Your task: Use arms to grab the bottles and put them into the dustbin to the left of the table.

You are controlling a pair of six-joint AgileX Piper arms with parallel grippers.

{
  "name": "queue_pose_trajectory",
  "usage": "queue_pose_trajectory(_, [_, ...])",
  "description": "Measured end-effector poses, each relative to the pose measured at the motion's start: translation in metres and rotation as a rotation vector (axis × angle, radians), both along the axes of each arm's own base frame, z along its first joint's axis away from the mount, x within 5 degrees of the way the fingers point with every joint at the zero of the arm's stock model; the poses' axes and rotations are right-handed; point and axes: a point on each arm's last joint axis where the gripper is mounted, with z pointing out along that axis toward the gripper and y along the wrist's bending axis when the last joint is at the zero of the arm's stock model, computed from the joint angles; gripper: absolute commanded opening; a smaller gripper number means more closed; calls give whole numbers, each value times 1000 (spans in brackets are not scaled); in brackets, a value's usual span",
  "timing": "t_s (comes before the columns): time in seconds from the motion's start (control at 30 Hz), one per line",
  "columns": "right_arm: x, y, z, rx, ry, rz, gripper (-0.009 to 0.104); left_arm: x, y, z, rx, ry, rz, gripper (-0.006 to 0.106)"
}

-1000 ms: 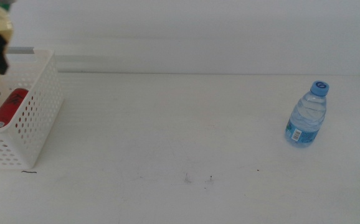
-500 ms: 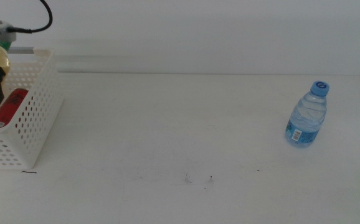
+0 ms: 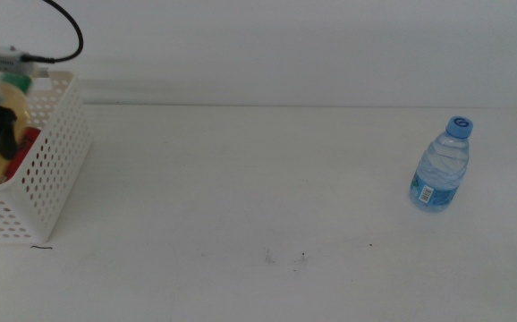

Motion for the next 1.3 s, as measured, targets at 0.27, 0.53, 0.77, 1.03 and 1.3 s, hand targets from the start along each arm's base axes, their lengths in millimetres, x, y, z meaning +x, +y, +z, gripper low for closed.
queue_pose_trajectory(0.27, [0, 0, 0, 0, 0, 0, 90, -7, -17, 48, 11, -178, -19, 94])
queue_pose_trajectory(0.53, [0, 0, 0, 0, 0, 0, 90, -76, -83, 147, -141, -543, -159, 94])
queue_pose_trajectory(0.77, [0, 0, 0, 0, 0, 0, 90, -173, -145, 158, -353, -751, -411, 94])
queue_pose_trajectory(1.03, [0, 0, 0, 0, 0, 0, 90, -244, -159, 143, -444, -875, -428, 94])
queue_pose_trajectory(1.3, [0, 0, 0, 0, 0, 0, 90, -263, -169, 142, -476, -899, -486, 94])
